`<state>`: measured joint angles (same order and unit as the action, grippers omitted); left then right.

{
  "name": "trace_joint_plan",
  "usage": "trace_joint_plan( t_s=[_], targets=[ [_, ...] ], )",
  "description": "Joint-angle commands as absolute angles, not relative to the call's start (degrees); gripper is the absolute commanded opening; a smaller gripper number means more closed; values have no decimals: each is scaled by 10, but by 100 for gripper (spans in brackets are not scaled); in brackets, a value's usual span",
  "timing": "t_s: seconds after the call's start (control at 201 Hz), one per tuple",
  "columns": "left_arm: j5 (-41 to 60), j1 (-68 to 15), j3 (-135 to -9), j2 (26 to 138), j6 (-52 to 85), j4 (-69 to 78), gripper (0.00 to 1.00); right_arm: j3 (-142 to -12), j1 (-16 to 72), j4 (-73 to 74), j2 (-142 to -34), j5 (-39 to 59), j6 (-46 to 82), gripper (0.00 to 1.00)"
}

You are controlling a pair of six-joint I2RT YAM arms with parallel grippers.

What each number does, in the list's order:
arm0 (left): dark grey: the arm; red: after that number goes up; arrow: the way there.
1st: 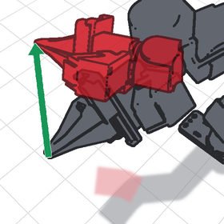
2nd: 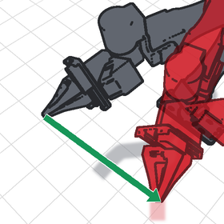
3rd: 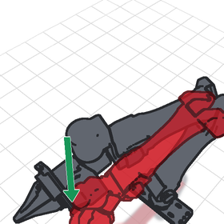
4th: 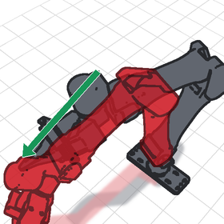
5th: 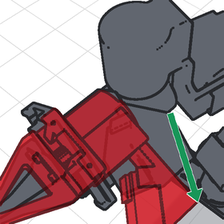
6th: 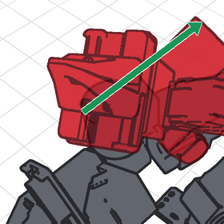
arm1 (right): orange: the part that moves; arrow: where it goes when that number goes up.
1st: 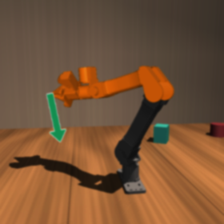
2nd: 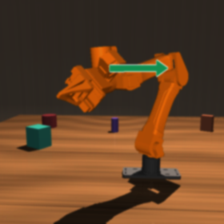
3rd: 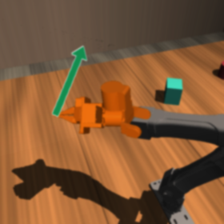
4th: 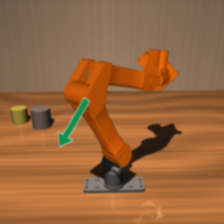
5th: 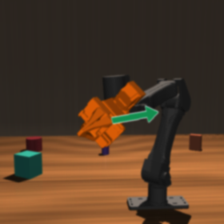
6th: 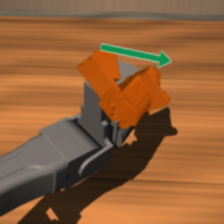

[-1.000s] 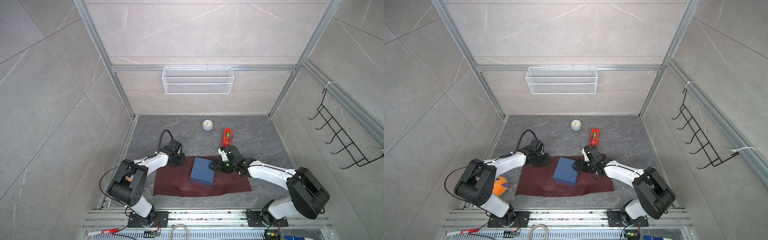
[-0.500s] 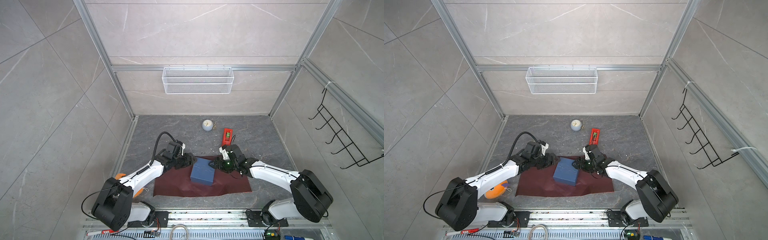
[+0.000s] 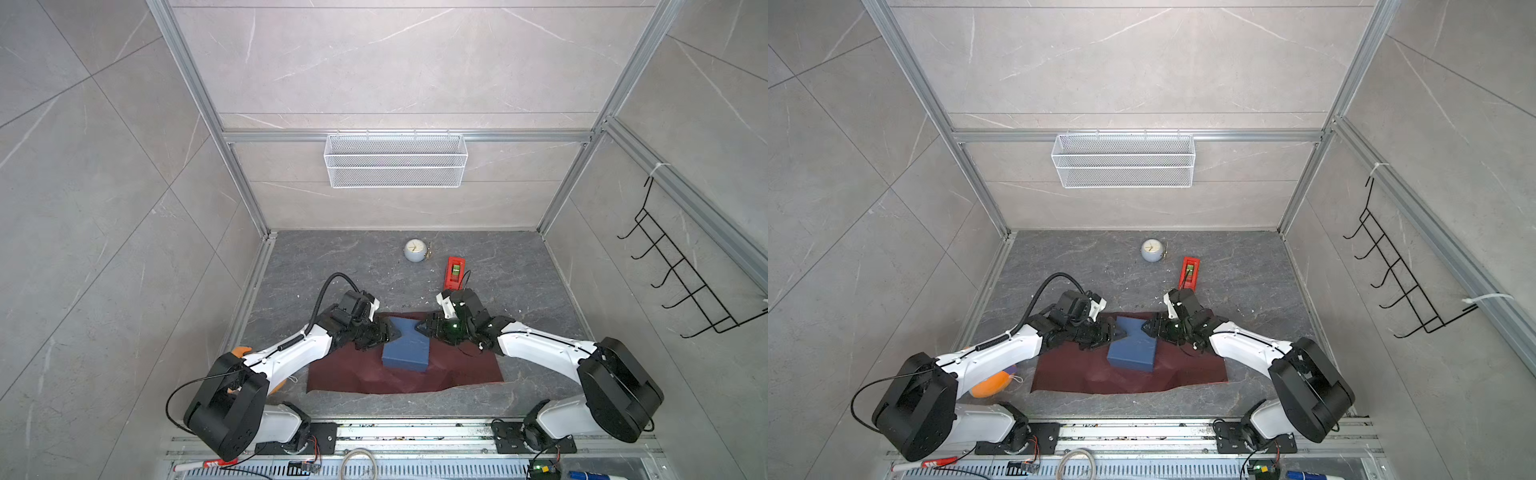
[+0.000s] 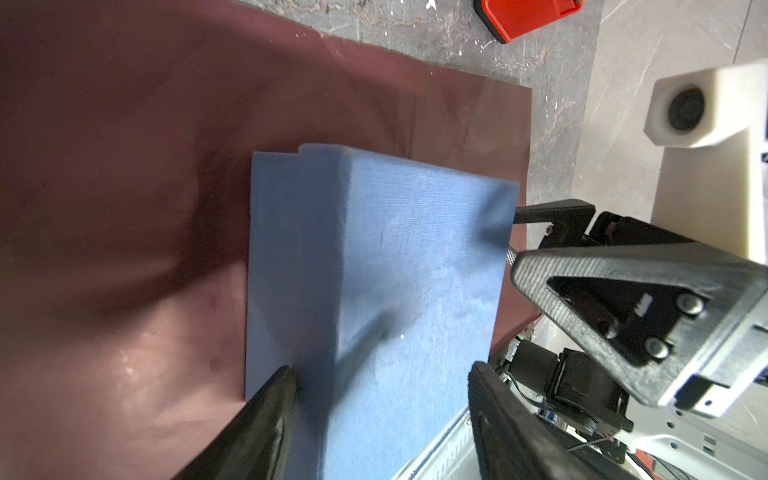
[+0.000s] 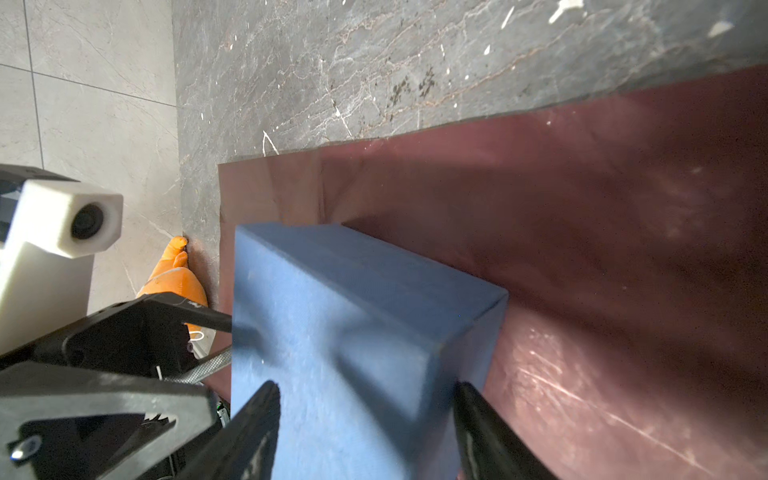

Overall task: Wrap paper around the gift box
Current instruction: 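Hold the blue box with both grippers and adjust it on the paper, then release the blue box and move both grippers outward to the paper edges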

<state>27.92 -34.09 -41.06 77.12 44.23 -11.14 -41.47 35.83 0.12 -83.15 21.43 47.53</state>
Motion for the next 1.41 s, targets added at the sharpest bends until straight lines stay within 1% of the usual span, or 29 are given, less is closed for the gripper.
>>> trace_joint_plan(
  t_s=[0.0, 0.358, 0.692, 1.04, 1.404],
  targets=[
    [319, -341, -407, 750, 452, -105, 66, -417, 371, 24, -838, 231, 488, 67],
    [293, -340, -407, 730, 432, -154, 66, -424, 388, 25, -848, 226, 496, 67],
    [293, -341, -401, 741, 433, -145, 66, -445, 390, 10, -867, 211, 489, 67],
    [289, -341, -399, 745, 436, -136, 67, -453, 390, -9, -861, 198, 480, 68],
    [269, -341, -398, 749, 428, -141, 67, -453, 390, -14, -873, 186, 476, 69]
  ],
)
